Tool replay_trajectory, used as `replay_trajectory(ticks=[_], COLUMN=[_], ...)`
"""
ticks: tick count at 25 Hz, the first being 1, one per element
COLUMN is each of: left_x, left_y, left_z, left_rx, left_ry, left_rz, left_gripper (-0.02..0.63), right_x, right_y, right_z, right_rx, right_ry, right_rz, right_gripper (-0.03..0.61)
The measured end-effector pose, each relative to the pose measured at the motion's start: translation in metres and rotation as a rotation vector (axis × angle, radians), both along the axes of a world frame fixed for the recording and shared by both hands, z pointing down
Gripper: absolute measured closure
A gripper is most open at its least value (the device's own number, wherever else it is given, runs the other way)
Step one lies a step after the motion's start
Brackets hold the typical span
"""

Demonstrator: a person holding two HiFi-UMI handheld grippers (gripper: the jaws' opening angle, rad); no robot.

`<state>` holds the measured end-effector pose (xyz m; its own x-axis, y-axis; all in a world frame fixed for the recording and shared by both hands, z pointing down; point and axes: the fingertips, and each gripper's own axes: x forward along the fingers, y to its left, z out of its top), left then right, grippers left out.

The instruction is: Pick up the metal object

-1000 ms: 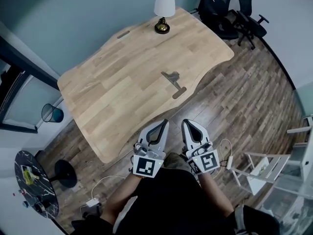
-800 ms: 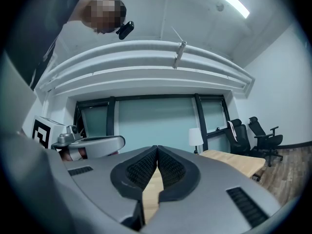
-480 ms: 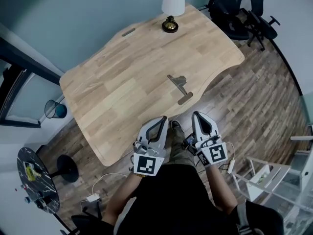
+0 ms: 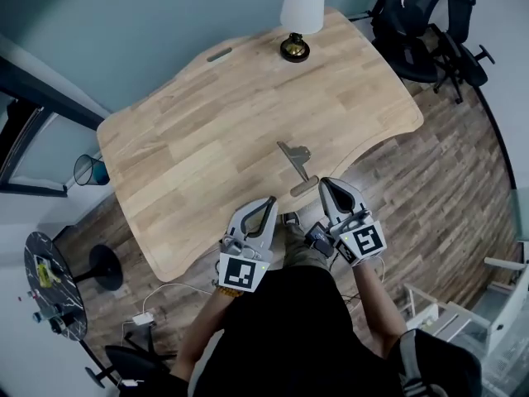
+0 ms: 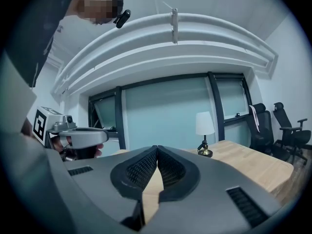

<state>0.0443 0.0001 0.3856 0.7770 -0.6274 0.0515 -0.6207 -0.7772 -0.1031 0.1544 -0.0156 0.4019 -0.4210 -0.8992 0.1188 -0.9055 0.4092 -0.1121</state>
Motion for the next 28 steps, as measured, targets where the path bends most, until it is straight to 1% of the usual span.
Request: replay_trajectory(ticks=[2,4,7,11,15,19,21,25,28], left_x=[0.009,0.015,0.021,0.024,0.025,0.027,0.029,0.032,0.028], left_y=[-0.009,-0.017,-0.026,-0.035,-0.039,-0.043,-0.043,-0.042,-0.042], left_z=[0.004,0.007,0.015,0.026,0.034,0.039,0.041,0.045,0.047], left_rx=[-0.014,-0.026,-0.071,-0.090,-0.118,-0.144,-0.149,-0.144,-0.153], left_ry=[-0.003,-0.007,-0.014,-0.026,-0.027,-0.016,-0.017,-0.032,-0.030], left_rz=[-0.011,-0.029,-0.066,-0.125,-0.191,-0.248,-0.259,-0.273,-0.305], left_gripper=[0.597,0.597,0.597,0.597,0.597,0.597,0.597,0.597,0.597], right_x=[0.013,0.021,0.033,0.048,0.054,0.059,0.061,0.066,0.066], right_y=[-0.013,-0.024,-0.042,-0.063,-0.078,-0.092,-0.099,-0.108,-0.113], right_z=[0.015,0.025,0.040,0.068,0.096,0.127,0.145,0.180,0.200], right_rx=[-0.030,-0.067,-0.111,-0.137,-0.194,-0.261,-0.304,-0.402,-0.461], right_ry=[0.029,0.030,0.035,0.058,0.091,0.081,0.066,0.045,0.035], right_rz=[-0.036,-0.072,-0.109,-0.147,-0.209,-0.256,-0.266,-0.305,-0.336], right_gripper=[0.574,0.574,0.574,0.574,0.572,0.572,0.572,0.551,0.538])
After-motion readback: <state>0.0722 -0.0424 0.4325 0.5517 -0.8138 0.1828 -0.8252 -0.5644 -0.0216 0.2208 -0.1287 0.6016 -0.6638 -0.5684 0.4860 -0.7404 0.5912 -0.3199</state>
